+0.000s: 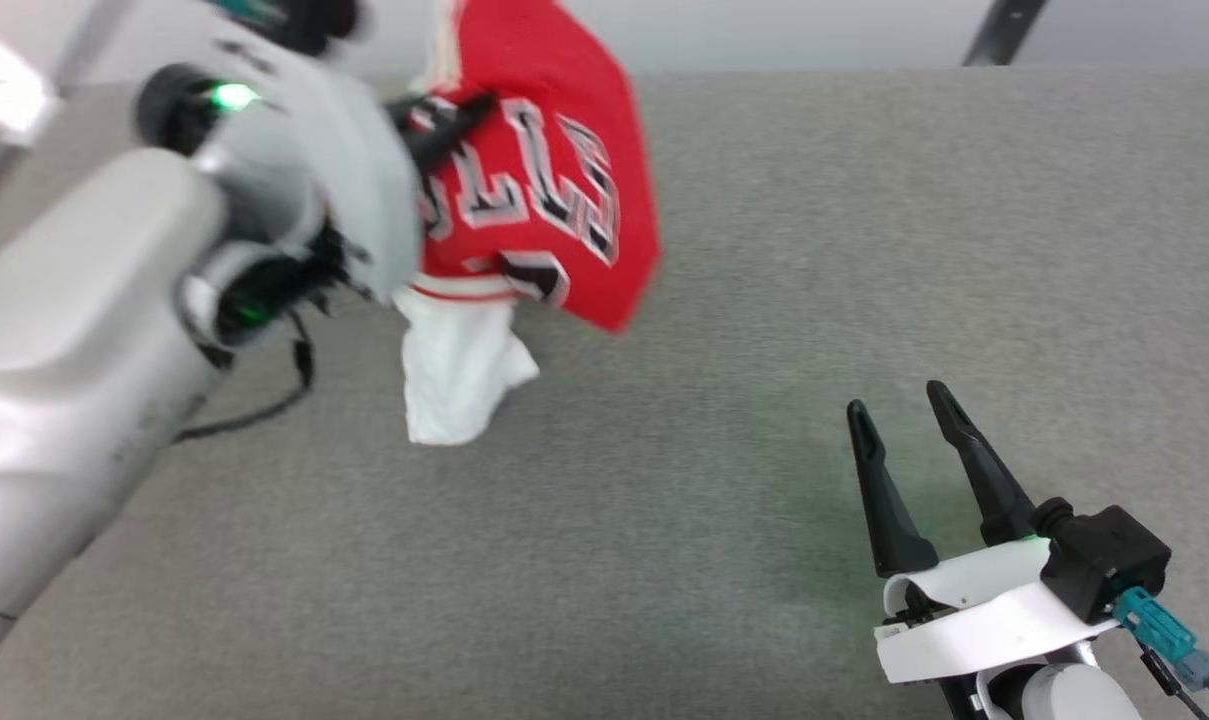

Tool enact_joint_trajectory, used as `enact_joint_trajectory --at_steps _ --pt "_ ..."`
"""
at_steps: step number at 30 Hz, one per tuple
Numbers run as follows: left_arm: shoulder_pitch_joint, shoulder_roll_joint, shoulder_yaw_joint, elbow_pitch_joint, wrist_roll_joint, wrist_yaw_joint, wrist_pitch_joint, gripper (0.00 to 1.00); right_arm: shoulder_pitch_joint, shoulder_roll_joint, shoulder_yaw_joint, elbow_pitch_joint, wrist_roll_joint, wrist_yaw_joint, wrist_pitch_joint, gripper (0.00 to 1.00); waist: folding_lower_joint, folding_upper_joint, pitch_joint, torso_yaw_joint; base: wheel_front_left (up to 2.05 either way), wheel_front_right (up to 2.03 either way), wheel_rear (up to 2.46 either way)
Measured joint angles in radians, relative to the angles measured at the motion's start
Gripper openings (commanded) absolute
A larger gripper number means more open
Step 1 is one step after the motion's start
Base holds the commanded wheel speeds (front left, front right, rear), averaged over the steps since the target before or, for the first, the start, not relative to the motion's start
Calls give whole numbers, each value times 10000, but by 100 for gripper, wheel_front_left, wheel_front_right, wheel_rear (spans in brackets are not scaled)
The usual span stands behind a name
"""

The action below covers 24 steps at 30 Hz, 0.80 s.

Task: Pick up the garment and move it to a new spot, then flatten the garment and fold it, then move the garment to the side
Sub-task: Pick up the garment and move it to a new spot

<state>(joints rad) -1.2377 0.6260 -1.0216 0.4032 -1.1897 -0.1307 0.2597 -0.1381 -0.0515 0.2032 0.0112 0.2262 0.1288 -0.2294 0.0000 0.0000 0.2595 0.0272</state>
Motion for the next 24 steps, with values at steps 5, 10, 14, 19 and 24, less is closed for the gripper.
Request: enact_joint_trajectory --at_steps 5,10,14,19,24 --pt "-460 -84 -1697 -963 593 -2 90 0 9 0 -69 29 173 0 -161 100 0 0 64 -470 0 0 0" --pt "-771 -531 -2525 -1653 1197 -10 23 0 -88 -2 -221 69 326 0 -261 100 0 0 323 -885 0 0 0" --pt "-483 -704 -2577 -2057 1551 -10 744 0 -289 -4 -151 96 466 0 -295 100 0 0 619 -1191 0 0 0" --pt "273 -957 -2604 -2345 2134 -10 1547 0 -445 -4 -117 73 644 0 -316 100 0 0 1051 -1516 0 0 0" --pt "521 -1068 -2602 -1808 2336 -10 2057 0 -684 0 27 -92 752 0 -318 100 0 0 1453 -1805 0 0 0"
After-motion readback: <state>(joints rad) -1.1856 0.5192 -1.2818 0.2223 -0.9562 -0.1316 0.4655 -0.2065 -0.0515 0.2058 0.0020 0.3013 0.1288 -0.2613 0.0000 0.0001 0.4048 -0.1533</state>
